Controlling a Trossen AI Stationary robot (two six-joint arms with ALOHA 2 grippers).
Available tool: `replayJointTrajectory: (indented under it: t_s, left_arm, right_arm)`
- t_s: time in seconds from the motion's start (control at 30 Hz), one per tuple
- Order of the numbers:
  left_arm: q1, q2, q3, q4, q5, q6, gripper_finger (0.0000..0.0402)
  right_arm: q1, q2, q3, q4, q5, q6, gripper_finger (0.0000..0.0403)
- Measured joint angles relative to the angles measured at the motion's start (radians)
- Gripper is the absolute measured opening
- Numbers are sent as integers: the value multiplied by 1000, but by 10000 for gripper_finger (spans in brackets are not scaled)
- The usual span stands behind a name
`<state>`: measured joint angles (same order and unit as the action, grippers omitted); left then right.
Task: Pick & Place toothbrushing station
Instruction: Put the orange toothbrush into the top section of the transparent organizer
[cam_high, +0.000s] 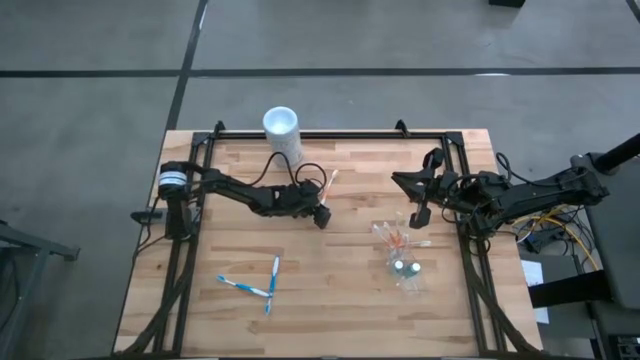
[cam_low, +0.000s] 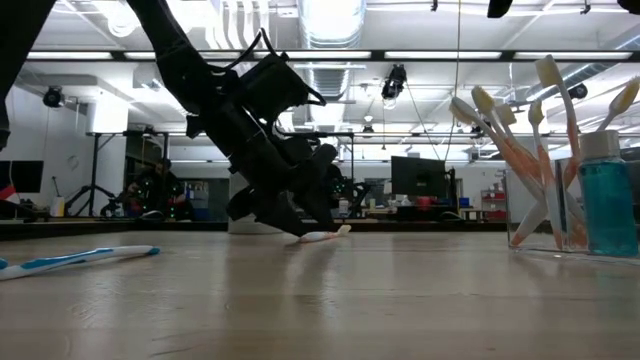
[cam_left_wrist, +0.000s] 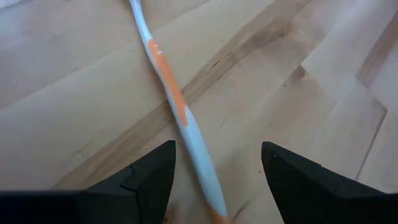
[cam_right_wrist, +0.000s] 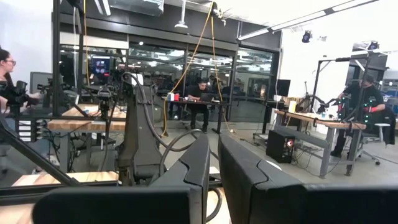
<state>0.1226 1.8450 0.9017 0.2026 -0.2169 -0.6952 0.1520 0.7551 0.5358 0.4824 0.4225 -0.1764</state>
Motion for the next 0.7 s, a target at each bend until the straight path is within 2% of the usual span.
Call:
replayJointTrajectory:
  t_s: [0.43, 0.57, 0.7]
  left_arm:
    - [-1, 2, -20, -25, -10, 13, 239]
    - [-2, 5, -20, -51, -17, 13, 218]
    - [-2, 6, -16, -62, -20, 13, 179]
  right_arm:
    - [0, 0, 0, 0, 0, 0, 28]
    - [0, 0, 0, 0, 0, 0, 28]
    - [0, 0, 0, -1, 0, 0, 28]
